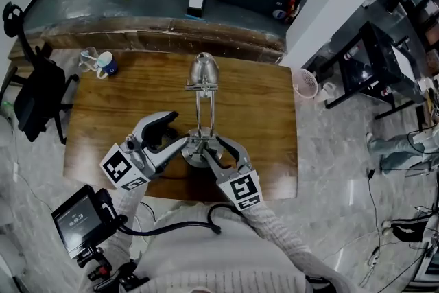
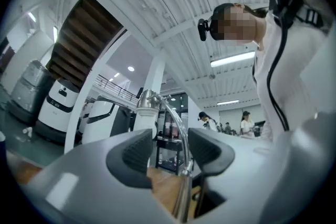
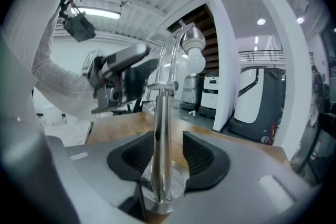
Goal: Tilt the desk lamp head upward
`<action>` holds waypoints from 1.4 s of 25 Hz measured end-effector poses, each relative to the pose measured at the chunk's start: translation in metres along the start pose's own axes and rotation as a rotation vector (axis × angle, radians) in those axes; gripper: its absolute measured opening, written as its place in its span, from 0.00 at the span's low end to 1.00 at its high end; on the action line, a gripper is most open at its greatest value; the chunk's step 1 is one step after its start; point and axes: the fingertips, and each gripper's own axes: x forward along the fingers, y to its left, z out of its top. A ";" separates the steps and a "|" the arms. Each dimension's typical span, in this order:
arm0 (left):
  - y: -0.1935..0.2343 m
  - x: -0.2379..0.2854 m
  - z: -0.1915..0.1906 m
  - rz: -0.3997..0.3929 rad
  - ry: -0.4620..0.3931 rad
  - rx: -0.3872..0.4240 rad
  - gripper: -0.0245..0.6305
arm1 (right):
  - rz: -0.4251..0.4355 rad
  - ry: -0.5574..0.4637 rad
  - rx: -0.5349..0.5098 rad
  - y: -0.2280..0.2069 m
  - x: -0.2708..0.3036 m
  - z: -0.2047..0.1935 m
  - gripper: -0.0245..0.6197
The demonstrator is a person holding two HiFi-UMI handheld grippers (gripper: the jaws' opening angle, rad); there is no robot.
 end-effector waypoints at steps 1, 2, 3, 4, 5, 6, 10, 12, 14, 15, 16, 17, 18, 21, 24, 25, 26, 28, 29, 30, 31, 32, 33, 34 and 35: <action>-0.005 -0.006 -0.006 0.038 0.014 -0.006 0.34 | -0.013 -0.022 0.016 -0.003 -0.010 0.006 0.28; -0.009 -0.010 -0.014 0.071 0.032 -0.021 0.32 | -0.024 -0.038 0.032 -0.007 -0.019 0.010 0.25; -0.013 -0.013 -0.025 0.097 0.056 -0.040 0.31 | -0.033 -0.047 0.042 -0.009 -0.027 0.013 0.23; -0.018 -0.015 -0.036 0.116 0.087 -0.061 0.30 | -0.042 -0.054 0.041 -0.010 -0.033 0.014 0.20; -0.023 -0.016 -0.048 0.127 0.120 -0.080 0.26 | -0.049 -0.062 0.032 -0.010 -0.038 0.016 0.12; -0.028 -0.017 -0.059 0.136 0.150 -0.099 0.23 | -0.053 -0.071 0.020 -0.009 -0.042 0.017 0.05; -0.037 -0.015 -0.088 0.186 0.220 -0.145 0.11 | -0.035 -0.080 0.035 0.000 -0.041 0.012 0.04; -0.044 -0.011 -0.098 0.194 0.255 -0.135 0.05 | -0.030 -0.080 0.040 0.003 -0.039 0.014 0.04; -0.051 -0.005 -0.108 0.200 0.319 -0.099 0.05 | -0.019 -0.080 0.055 0.004 -0.036 0.018 0.04; -0.052 -0.002 -0.112 0.215 0.358 -0.075 0.05 | -0.013 -0.081 0.071 0.004 -0.035 0.019 0.04; -0.052 0.000 -0.117 0.238 0.391 -0.058 0.05 | -0.009 -0.081 0.086 0.004 -0.034 0.019 0.04; -0.051 0.000 -0.121 0.265 0.417 -0.057 0.05 | -0.009 -0.078 0.099 0.004 -0.032 0.018 0.04; -0.050 0.000 -0.124 0.294 0.434 -0.070 0.05 | -0.012 -0.073 0.107 0.004 -0.031 0.017 0.04; -0.045 -0.003 -0.130 0.366 0.457 -0.115 0.05 | -0.023 -0.045 0.098 0.004 -0.028 0.011 0.04; -0.043 -0.008 -0.132 0.397 0.474 -0.077 0.05 | -0.010 -0.029 0.113 0.006 -0.025 0.010 0.04; -0.042 -0.009 -0.133 0.403 0.476 -0.079 0.05 | -0.004 -0.025 0.119 0.007 -0.024 0.010 0.04; -0.042 -0.010 -0.134 0.405 0.477 -0.089 0.05 | 0.001 -0.022 0.121 0.008 -0.023 0.010 0.03; -0.043 -0.010 -0.135 0.401 0.479 -0.105 0.05 | 0.007 -0.013 0.121 0.009 -0.023 0.010 0.03; -0.044 -0.010 -0.135 0.397 0.480 -0.107 0.05 | 0.009 -0.009 0.121 0.009 -0.023 0.010 0.03; -0.045 -0.009 -0.135 0.393 0.481 -0.103 0.05 | 0.011 -0.005 0.123 0.009 -0.024 0.010 0.03; -0.046 -0.008 -0.135 0.388 0.482 -0.094 0.05 | 0.012 -0.002 0.126 0.010 -0.024 0.009 0.03; -0.048 -0.007 -0.134 0.382 0.483 -0.080 0.05 | 0.011 0.001 0.129 0.010 -0.024 0.008 0.03; -0.050 -0.006 -0.135 0.376 0.486 -0.067 0.05 | 0.010 0.003 0.132 0.010 -0.024 0.008 0.03; -0.051 -0.005 -0.135 0.369 0.489 -0.060 0.05 | 0.009 0.006 0.135 0.010 -0.024 0.007 0.03; -0.053 -0.005 -0.136 0.363 0.491 -0.060 0.05 | 0.009 0.010 0.138 0.010 -0.024 0.006 0.03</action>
